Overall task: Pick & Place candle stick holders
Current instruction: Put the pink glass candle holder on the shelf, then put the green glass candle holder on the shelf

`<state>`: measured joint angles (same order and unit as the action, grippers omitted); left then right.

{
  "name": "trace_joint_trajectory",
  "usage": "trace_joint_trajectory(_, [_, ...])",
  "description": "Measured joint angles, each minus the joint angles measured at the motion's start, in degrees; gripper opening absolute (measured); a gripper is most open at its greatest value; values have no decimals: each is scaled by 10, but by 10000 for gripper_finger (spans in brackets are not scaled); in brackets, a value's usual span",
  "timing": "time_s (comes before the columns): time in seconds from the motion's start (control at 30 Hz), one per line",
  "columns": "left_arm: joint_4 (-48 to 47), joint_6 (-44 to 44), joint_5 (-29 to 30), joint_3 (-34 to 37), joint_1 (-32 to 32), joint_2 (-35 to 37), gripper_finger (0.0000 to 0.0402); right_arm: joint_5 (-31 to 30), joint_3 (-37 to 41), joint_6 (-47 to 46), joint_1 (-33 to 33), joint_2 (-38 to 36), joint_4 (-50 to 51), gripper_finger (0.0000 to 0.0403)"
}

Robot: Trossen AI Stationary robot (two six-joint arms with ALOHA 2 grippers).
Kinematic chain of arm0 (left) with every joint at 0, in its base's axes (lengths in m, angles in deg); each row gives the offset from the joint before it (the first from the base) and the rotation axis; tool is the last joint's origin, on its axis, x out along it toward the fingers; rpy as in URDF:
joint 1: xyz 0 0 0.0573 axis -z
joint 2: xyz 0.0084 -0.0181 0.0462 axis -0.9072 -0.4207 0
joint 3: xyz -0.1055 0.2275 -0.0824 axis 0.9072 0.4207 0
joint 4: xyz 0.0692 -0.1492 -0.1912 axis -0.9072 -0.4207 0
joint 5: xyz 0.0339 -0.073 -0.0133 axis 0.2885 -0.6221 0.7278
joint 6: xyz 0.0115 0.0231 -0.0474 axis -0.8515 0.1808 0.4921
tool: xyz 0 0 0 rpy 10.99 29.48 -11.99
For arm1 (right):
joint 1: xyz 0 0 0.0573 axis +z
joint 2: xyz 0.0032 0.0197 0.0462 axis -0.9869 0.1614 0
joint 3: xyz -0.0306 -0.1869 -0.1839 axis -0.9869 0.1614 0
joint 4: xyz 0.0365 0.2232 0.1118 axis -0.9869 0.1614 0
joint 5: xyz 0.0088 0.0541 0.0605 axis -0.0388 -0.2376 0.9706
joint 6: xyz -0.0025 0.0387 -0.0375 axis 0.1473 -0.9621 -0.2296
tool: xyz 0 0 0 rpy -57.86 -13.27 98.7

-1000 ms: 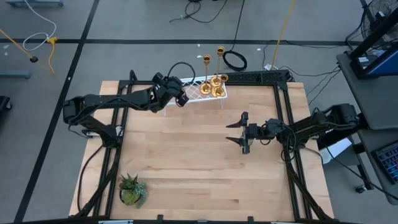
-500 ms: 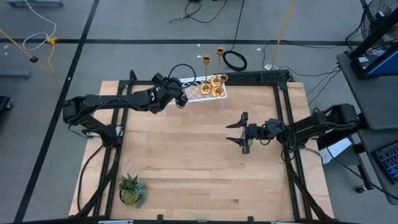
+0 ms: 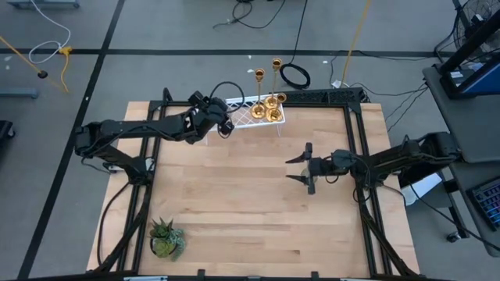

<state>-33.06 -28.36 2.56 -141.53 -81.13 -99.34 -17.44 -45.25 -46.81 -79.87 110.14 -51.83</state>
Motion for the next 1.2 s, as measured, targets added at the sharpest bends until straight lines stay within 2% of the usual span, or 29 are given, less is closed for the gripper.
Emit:
trace_joint_trajectory(0.17, [-2, -16, -6, 1, 2, 4, 232, 0, 0, -15, 0, -32, 98, 224])
trace_joint_trajectory(0.4, [2, -44, 0, 0, 25, 21, 287, -4, 0, 0, 0, -93, 143, 224])
trace_joint_trajectory(0.47, [-3, -48, 4, 0, 38, 33, 301, -23, 0, 4, 0, -120, 172, 224])
trace_joint_trajectory(0.6, [-3, -56, 30, 0, 72, 62, 321, -97, 0, -46, 0, -179, 299, 224])
trace_joint_trajectory(0.7, [-2, -56, 31, 0, 101, 91, 325, -104, 0, -105, 0, -210, 395, 224])
trace_joint_trajectory(0.83, [-4, -56, 28, 0, 135, 126, 326, -104, 0, -135, 8, -233, 473, 224])
trace_joint_trajectory(1.07, [-7, -56, 28, 0, 175, 165, 326, -109, 17, -123, 47, -250, 471, 224])
trace_joint_trajectory(1.2, [-7, -57, 28, 0, 189, 167, 326, -154, 65, -140, 61, -257, 418, 224])
